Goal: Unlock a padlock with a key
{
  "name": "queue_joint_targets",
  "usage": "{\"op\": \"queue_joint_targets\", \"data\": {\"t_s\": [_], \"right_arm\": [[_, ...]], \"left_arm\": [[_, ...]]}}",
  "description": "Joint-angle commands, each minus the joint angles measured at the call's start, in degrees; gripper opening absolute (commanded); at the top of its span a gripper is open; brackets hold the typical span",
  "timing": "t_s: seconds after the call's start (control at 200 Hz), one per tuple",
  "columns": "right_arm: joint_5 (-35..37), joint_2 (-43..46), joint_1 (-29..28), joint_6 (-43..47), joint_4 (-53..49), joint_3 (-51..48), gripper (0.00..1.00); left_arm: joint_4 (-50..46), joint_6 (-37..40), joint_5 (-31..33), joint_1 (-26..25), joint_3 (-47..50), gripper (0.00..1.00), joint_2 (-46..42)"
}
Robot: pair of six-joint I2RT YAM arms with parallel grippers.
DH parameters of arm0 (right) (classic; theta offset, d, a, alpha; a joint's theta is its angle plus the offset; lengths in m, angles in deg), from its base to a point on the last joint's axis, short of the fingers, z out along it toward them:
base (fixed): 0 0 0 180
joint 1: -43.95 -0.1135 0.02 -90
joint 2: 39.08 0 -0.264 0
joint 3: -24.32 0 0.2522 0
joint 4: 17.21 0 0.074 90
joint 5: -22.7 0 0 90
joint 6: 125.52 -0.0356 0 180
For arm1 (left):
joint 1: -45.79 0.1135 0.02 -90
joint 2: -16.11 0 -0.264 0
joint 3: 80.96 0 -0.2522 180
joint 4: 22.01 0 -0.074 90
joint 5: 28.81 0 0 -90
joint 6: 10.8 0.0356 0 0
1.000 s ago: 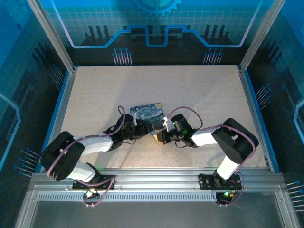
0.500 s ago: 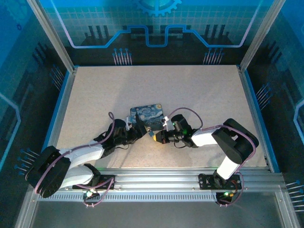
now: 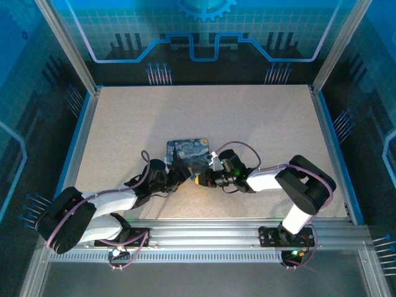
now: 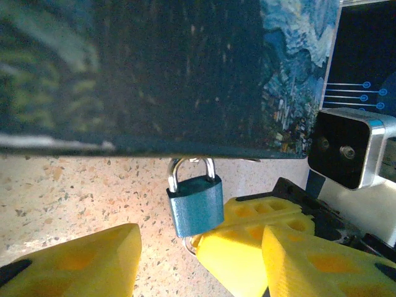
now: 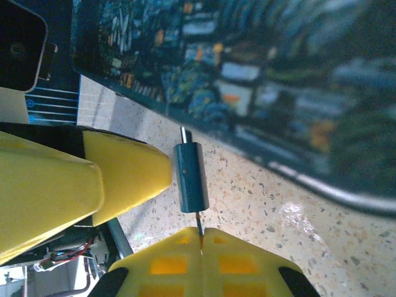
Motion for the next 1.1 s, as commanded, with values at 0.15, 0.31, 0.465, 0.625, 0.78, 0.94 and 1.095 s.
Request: {"op": "queue_joint_targets", "data": {"t_s": [0.15, 0.31, 0.465, 0.625, 0.78, 0.94, 1.095], "right_arm": [[-1.02, 0.08, -1.5, -4.8, 4.53, 1.83, 0.0], [-1.14, -0.25, -2.22, -6.44, 5.26, 2.67, 0.0], [-1.07, -1.28, -2.72, -8.84, 7.66, 2.85, 0.0], [-0.6, -2.27, -3.03, -10.27, 9.31, 2.56, 0.0], [-0.13, -2.37, -2.98, -10.82, 10.04, 2.15, 0.02], [-0.09, -1.86, -2.95, -9.88, 10.74, 1.53, 0.09], [1.11, -0.41, -2.62, -7.93, 9.0, 0.54, 0.21]], "left_arm": [[3.92, -2.62, 1.43, -0.63, 0.66, 0.54, 2.64], [6.1, -3.74, 0.88, -0.73, 0.24, 0.52, 5.02], [8.83, -5.12, 0.96, -1.14, 0.33, 0.43, 7.21], [9.59, -5.98, 2.69, -1.32, 1.13, 0.32, 7.4], [9.37, -6.3, 3.42, -1.4, 1.63, 0.21, 7.02], [9.38, -6.38, 3.77, -1.4, 1.71, 0.06, 6.71], [9.47, -6.37, 3.86, -1.49, 1.62, 0.0, 6.48]]}}
